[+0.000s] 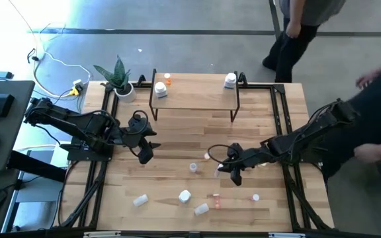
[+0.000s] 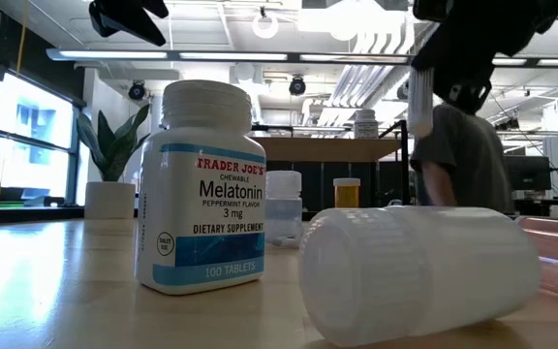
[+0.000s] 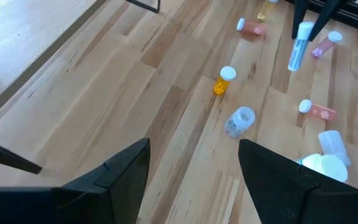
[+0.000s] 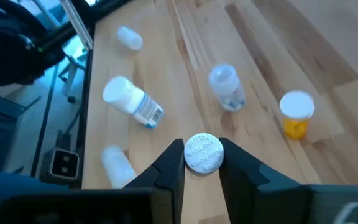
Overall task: Pick and place medicine bottles onto shelf by color
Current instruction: Put the right white pill bottle on the shelf
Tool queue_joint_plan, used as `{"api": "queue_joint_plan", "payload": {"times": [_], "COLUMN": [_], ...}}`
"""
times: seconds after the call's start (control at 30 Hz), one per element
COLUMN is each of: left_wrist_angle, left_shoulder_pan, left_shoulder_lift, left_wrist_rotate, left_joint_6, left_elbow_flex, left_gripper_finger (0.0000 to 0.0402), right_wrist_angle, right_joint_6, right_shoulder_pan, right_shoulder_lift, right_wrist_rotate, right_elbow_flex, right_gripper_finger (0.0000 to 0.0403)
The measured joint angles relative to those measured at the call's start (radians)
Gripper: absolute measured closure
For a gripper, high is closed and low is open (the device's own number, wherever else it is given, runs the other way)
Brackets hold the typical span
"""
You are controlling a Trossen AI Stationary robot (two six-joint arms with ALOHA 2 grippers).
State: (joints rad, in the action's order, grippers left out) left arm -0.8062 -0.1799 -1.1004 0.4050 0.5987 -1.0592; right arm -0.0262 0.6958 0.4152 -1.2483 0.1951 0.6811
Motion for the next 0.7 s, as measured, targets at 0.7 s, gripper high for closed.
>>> {"api": "queue_joint_plan", "payload": {"times": [0.7], "left_wrist_angle": [0.003], "left_shoulder_pan": [0.017], "left_shoulder_lift": [0.0], "left_wrist_rotate": [0.032], "left_joint_6": [-0.061], "left_elbow_flex": [0.0], "left_gripper_finger": [0.0165], "right_wrist_angle": [-0.385], "right_joint_6": [-0.227], "right_shoulder_pan": [-0.117], "right_shoulder_lift": [0.046], "right_wrist_rotate": [0.086], "right_elbow_flex": [0.324], "right_gripper_finger": [0.0336]}}
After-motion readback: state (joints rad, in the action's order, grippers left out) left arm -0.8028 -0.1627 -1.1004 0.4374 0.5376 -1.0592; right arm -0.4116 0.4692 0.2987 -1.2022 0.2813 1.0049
